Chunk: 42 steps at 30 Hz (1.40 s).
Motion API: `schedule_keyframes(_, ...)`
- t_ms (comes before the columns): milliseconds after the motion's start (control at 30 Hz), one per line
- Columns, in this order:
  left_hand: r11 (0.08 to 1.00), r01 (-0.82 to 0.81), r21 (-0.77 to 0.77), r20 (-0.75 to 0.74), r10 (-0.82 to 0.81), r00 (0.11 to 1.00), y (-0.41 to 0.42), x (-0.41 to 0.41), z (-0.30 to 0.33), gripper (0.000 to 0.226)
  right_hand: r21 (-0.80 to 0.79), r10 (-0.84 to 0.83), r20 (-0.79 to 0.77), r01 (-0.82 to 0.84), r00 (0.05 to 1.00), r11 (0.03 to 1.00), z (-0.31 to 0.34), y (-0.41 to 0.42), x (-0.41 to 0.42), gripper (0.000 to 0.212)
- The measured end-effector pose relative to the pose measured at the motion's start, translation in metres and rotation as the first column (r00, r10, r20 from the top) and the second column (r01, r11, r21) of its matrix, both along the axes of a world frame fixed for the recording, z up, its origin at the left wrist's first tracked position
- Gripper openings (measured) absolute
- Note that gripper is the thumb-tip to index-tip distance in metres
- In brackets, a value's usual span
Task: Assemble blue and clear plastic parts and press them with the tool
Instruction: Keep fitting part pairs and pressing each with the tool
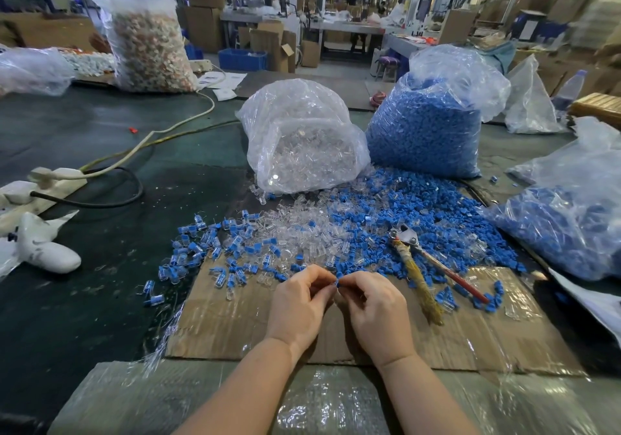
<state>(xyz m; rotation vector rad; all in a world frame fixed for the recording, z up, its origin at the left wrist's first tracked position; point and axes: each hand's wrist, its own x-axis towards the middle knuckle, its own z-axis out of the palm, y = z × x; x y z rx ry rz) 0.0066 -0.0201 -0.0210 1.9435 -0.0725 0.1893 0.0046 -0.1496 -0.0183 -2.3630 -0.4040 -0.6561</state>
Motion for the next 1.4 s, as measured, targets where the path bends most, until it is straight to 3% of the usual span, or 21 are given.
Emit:
schedule_keyframes(433, 0.997, -0.026, 0.073, 0.000, 0.026, 1.000, -0.0002, 0.0003, 0.0001, 0.015, -0.007, 0.009, 0.002, -0.009, 1.000, 1.000, -0.0008, 0.0012, -0.0001, 0.012)
schedule_keyframes(833, 1.000, -0.017, -0.008, -0.022, 0.016, 1.000, -0.0005, -0.0003, 0.0024, 0.023, -0.005, 0.029, 0.016, -0.029, 0.999, 1.000, 0.0010, 0.0012, -0.0015, 0.014)
schedule_keyframes(1033, 0.998, -0.014, 0.058, 0.006, 0.014, 1.000, 0.0007, 0.0013, 0.0006, 0.016, -0.007, 0.038, 0.010, -0.038, 0.999, 0.999, -0.0005, 0.0008, 0.0004, 0.013)
schedule_keyframes(1400, 0.999, -0.035, -0.007, 0.001, 0.035, 0.999, 0.0005, 0.0023, 0.0001, 0.020, -0.003, 0.030, 0.012, -0.030, 0.999, 1.000, -0.0026, 0.0012, 0.0003, 0.016)
